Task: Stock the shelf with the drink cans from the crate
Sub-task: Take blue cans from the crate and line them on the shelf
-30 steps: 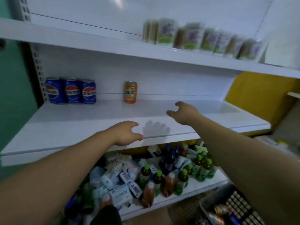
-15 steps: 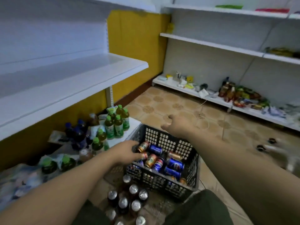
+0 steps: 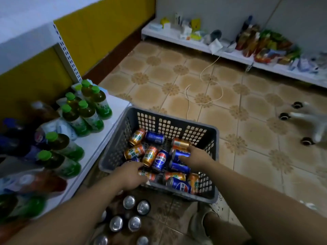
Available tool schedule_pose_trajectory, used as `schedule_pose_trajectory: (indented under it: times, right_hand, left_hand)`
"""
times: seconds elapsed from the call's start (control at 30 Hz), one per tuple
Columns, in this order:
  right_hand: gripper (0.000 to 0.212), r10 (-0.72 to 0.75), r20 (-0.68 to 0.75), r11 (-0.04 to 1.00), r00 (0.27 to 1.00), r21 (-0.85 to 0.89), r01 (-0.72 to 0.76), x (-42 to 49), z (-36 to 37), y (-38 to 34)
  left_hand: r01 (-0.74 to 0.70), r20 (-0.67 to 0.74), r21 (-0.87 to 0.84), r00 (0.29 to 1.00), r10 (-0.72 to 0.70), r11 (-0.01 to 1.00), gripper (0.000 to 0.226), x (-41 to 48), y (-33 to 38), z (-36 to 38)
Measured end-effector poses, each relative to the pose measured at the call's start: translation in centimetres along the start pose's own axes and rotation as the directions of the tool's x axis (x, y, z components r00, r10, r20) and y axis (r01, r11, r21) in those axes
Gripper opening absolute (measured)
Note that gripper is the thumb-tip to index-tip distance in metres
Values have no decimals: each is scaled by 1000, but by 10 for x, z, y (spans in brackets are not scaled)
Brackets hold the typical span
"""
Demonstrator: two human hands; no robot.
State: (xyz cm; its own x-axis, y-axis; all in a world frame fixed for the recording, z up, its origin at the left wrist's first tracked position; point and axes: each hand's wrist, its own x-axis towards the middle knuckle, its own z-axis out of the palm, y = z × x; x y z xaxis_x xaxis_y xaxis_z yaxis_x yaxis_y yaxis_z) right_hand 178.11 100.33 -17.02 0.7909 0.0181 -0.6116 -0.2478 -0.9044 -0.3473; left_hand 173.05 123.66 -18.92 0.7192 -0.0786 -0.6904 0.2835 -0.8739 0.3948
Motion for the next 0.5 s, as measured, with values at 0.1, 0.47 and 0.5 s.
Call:
schedule_pose_trajectory:
  times: [0.1,0.47,0.5]
  right_hand:
    - [43,27,76,1000,997,0,-27,57,29,9]
    - [47,-36,68,979,997,-198,49,233,124,18]
    - [57,-57,59,953,997,-294,72,244,132,18]
  left_hand:
    - [35,38,-23,999,-34,999,75,55,-8,7]
    - [35,152,-87,988,-21,996,82,221,-53,54]
    - [33,163,-88,986,-18,996,83,230,-57,59]
